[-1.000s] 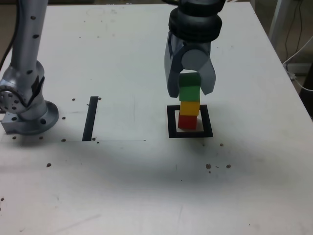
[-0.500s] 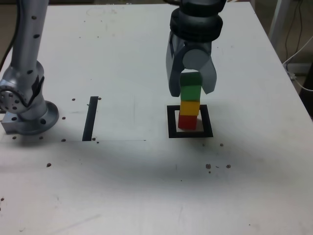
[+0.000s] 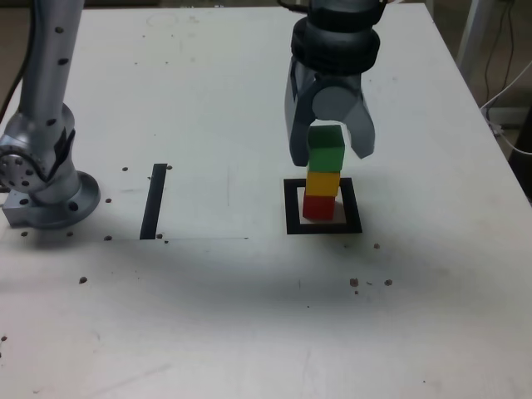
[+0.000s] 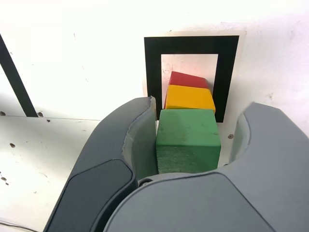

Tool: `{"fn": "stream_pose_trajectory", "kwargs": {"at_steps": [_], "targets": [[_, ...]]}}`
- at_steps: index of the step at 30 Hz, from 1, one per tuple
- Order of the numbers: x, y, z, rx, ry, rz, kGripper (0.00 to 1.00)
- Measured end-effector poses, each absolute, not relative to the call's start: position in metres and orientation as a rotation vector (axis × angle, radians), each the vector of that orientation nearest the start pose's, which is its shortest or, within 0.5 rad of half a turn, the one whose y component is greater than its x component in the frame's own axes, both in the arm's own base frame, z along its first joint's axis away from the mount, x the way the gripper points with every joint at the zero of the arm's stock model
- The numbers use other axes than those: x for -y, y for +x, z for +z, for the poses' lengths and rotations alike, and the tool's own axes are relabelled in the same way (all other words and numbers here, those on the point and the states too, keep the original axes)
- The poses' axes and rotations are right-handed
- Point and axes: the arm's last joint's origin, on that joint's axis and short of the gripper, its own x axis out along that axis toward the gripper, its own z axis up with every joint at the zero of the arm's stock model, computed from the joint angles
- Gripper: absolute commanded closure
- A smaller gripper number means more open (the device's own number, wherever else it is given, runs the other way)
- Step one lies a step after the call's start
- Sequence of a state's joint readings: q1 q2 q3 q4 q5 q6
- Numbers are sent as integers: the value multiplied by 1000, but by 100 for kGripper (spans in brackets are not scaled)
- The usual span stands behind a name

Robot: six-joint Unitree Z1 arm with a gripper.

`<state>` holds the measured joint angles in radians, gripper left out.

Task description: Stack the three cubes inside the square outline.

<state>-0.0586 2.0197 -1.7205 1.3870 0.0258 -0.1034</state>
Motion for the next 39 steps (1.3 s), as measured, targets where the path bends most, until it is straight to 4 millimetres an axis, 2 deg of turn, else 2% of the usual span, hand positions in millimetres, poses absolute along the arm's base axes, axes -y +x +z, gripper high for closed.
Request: {"fn": "stream_pose_trajectory", "kwargs": {"at_steps": [10, 16, 22, 27, 33, 39], "targets": [[20, 359, 293, -1692, -1, 48, 1], [20, 350, 310, -1657, 3, 17, 1], [20, 323, 343, -1598, 16, -15, 1], [19, 293, 353, -1595, 43, -46, 1], [16, 256, 352, -1617, 85, -86, 1], [6, 216, 335, -1657, 98, -92, 1]]}}
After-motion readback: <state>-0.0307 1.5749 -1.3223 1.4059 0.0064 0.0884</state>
